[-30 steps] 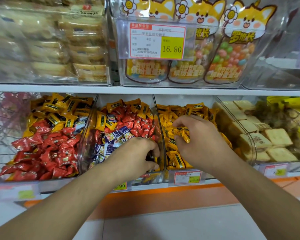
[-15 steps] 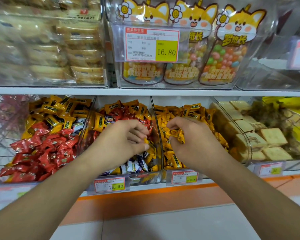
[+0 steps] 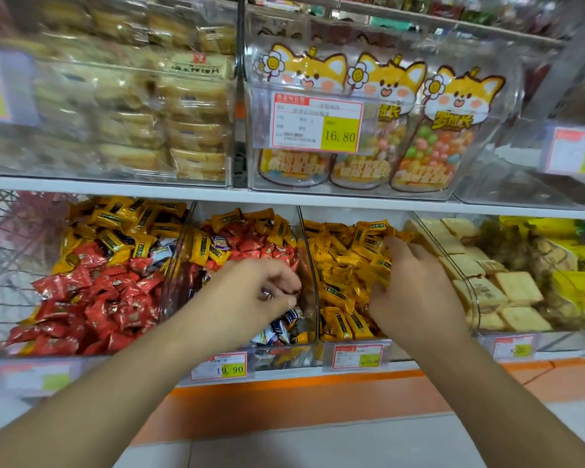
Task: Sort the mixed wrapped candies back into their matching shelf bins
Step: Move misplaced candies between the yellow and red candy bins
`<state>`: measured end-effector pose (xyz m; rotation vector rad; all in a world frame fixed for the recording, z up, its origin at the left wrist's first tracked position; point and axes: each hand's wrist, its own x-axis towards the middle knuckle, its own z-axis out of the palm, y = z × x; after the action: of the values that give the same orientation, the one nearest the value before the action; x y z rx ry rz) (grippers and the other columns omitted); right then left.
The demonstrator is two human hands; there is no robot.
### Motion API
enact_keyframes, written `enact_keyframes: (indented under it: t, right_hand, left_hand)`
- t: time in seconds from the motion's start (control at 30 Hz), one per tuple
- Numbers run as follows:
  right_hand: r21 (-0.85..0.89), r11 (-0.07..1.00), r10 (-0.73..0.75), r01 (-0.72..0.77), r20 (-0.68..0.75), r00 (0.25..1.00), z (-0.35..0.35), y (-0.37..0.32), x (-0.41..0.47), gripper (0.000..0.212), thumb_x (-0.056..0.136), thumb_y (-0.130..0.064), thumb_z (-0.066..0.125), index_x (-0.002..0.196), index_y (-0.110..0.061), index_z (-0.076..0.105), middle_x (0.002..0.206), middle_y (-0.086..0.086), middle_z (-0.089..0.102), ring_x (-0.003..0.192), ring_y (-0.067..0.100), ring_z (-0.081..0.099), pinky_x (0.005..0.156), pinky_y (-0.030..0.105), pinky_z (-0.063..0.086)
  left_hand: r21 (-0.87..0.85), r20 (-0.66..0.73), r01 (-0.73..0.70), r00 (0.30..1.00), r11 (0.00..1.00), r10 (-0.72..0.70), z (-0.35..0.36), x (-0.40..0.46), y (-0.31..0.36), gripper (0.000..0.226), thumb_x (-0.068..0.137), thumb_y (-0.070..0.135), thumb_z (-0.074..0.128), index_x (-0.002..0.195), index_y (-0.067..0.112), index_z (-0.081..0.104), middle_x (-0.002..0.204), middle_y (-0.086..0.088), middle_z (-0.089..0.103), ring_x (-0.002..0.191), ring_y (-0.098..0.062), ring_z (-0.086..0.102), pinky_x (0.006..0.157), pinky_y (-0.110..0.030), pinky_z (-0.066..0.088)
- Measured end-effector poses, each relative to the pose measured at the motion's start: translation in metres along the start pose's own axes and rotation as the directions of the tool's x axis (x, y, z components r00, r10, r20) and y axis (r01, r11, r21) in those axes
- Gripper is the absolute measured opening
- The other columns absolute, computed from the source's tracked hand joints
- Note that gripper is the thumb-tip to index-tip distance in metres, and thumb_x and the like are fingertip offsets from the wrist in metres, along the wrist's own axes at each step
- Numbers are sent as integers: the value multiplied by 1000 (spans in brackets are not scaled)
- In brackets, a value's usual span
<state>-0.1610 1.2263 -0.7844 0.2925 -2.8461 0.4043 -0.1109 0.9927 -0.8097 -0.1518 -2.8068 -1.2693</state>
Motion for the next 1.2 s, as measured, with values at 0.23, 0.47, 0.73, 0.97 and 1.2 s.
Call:
enact_keyframes:
  t: [0.23, 0.47, 0.73, 0.97, 1.2]
  right_hand:
    - [303, 890, -382, 340, 92, 919, 21, -27, -7, 20, 95, -20, 69, 112, -26, 75, 121, -15, 64, 117, 2, 56, 103, 19, 43]
    - [319, 883, -399, 343, 128, 908, 32, -23, 3, 7, 93, -18, 75, 95, -24, 76, 121, -17, 60, 116, 2, 54, 104, 20, 42]
    - [311, 877, -416, 367, 110, 903, 32, -23, 0, 8, 92, -16, 72, 93, -23, 75, 119, -16, 60, 116, 4, 57, 101, 20, 44]
    - [308, 887, -396, 345, 122, 910, 32, -26, 0, 11, 92, -12, 69, 92, -21, 75, 118, -15, 59, 113, 2, 56, 98, 12, 41]
    - [310, 895, -374, 322, 127, 919, 33, -26, -1, 14, 92, -12, 66, 92, -22, 75, 119, -17, 58, 111, -2, 54, 88, -1, 32]
  left_hand:
    - [442, 258, -98, 966, 892, -22, 13, 14, -25, 17, 90, 39, 77, 106, 36, 75, 109, 17, 71, 97, -5, 66, 87, -33, 56]
    - [575, 105, -45, 994, 817, -20, -4, 18, -35, 10, 91, 39, 74, 99, 34, 69, 98, 14, 68, 91, -11, 65, 78, -38, 58]
    - [645, -79, 41, 997, 763, 13, -16, 14, -33, 23, 87, 23, 75, 107, 32, 70, 113, 6, 65, 108, -21, 61, 91, -40, 55]
    - [264, 217, -45, 976, 963, -13, 26, 11, -9, 15, 94, 27, 73, 109, 32, 75, 101, 19, 71, 92, 4, 63, 74, -5, 42]
    - [162, 319, 86, 938, 983, -135, 32, 21, -16, 17, 90, 23, 79, 104, 31, 72, 91, 15, 71, 81, 4, 66, 73, -15, 52]
